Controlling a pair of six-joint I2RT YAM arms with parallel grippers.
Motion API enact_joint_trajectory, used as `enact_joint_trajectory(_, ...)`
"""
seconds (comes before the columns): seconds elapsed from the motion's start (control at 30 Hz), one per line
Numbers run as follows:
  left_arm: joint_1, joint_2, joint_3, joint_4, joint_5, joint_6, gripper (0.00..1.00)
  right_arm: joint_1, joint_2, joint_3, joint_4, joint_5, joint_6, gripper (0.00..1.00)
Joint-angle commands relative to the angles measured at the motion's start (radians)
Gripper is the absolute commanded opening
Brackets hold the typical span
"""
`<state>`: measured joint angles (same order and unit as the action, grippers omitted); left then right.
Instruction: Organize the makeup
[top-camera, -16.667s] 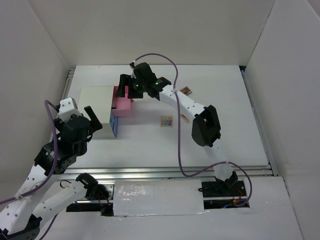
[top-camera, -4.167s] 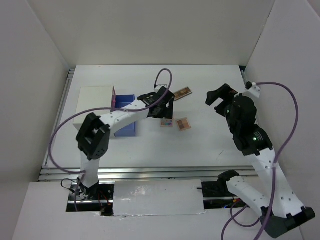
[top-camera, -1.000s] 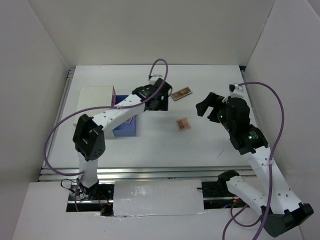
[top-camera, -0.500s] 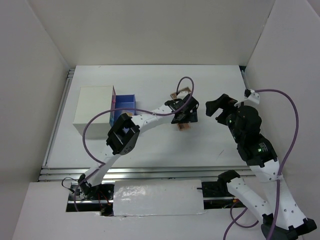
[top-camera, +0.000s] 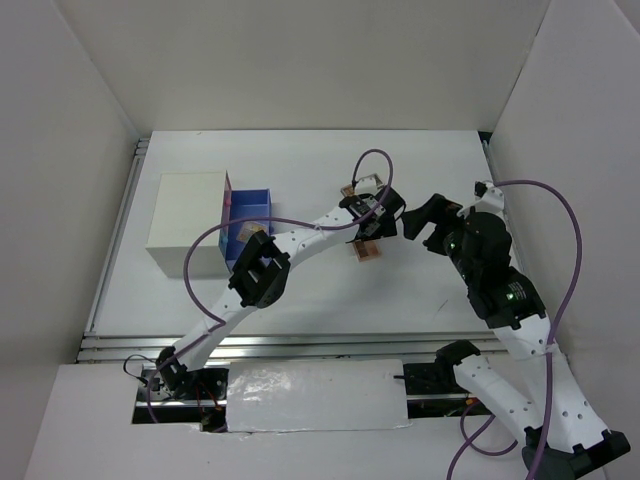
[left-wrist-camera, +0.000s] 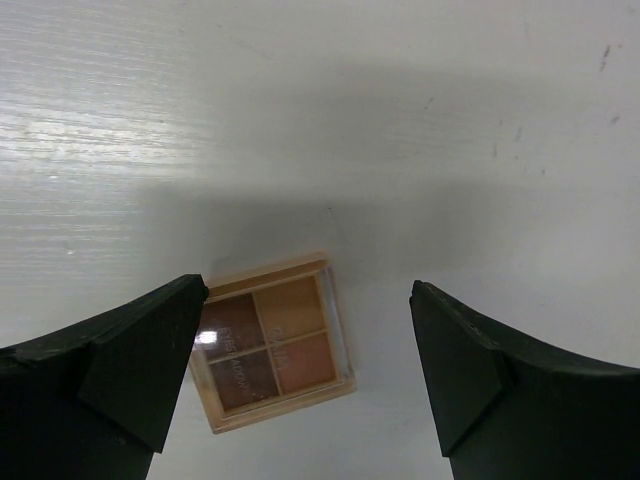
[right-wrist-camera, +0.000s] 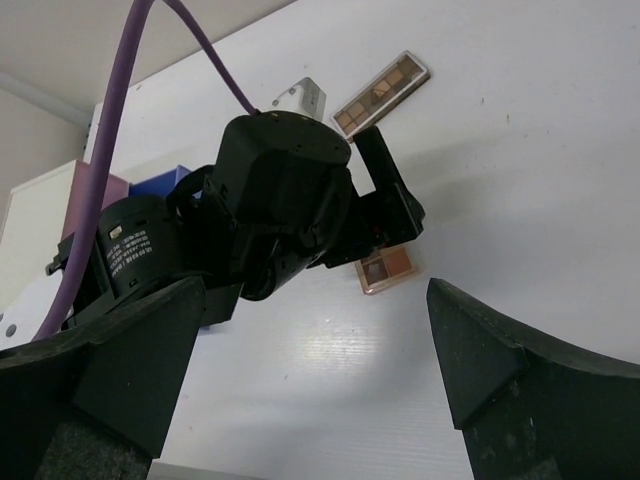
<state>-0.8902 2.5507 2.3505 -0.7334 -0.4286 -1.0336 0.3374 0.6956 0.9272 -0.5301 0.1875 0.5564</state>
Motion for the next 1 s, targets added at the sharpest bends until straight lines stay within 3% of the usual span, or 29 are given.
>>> enact_joint_trajectory(0.0, -0.006, 0.036, 0.019, -0.106, -0.038, -0.022, 0.98, -0.003, -0.013, -0.010, 0.055, -0.025, -0.010, 1.00)
enact_joint_trajectory(0.47, -0.035, -0.004, -0.077, -0.205, -0.088, 0.014, 0.98, -0.005, -0.010, -0.048, 0.084, -0.060, -0.001, 1.00)
enact_joint_trajectory(0.7, -0.056, -0.050, -0.198, -0.192, -0.093, -0.029, 0.98, -0.003, -0.022, -0.054, 0.085, -0.068, -0.004, 1.00)
enact_joint_trajectory(0.87, -0.055, -0.063, -0.178, -0.279, -0.154, -0.063, 0.99, -0.003, -0.018, -0.057, 0.087, -0.091, -0.004, 1.00)
enact_joint_trajectory(0.97, -0.055, -0.109, -0.266, -0.210, -0.125, -0.075, 1.00, -0.005, -0.016, -0.064, 0.091, -0.094, -0.003, 1.00)
